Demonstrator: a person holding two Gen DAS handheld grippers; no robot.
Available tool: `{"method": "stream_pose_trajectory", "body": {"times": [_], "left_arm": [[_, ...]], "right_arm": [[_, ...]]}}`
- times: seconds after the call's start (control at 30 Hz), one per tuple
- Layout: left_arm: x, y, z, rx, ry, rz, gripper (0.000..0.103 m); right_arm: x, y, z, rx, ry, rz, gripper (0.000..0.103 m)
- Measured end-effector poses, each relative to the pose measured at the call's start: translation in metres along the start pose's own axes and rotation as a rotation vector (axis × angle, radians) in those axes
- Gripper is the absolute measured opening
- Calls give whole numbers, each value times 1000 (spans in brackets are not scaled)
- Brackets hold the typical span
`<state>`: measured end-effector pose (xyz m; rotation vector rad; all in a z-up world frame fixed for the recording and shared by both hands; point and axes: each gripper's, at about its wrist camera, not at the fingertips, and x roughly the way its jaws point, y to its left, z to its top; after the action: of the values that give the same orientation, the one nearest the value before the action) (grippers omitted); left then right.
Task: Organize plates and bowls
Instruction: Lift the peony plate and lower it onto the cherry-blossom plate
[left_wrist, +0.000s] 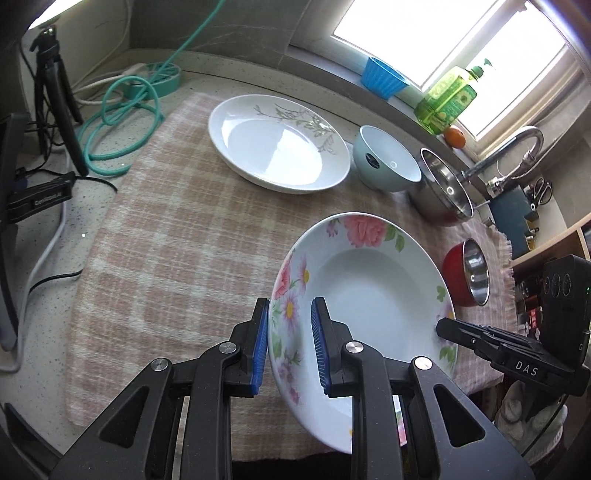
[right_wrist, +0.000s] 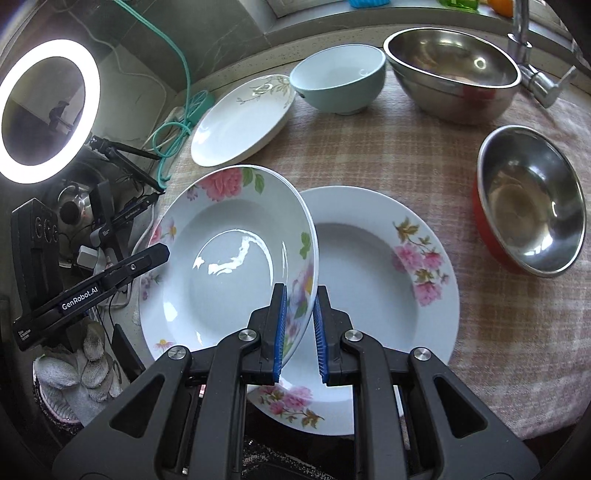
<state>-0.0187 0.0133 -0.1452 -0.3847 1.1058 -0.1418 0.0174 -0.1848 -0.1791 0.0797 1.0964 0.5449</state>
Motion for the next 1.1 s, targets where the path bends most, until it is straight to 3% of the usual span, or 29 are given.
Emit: {"method": "stream_pose_trajectory", "body": {"times": [0.57, 1.1], "left_arm": [[41, -51, -13, 122, 107, -30, 21], [49, -58, -16, 180, 129, 14, 20]], "right_arm": [[-9, -63, -26, 104, 13, -74, 15], [-6, -61, -28, 67, 23, -129, 17]]}}
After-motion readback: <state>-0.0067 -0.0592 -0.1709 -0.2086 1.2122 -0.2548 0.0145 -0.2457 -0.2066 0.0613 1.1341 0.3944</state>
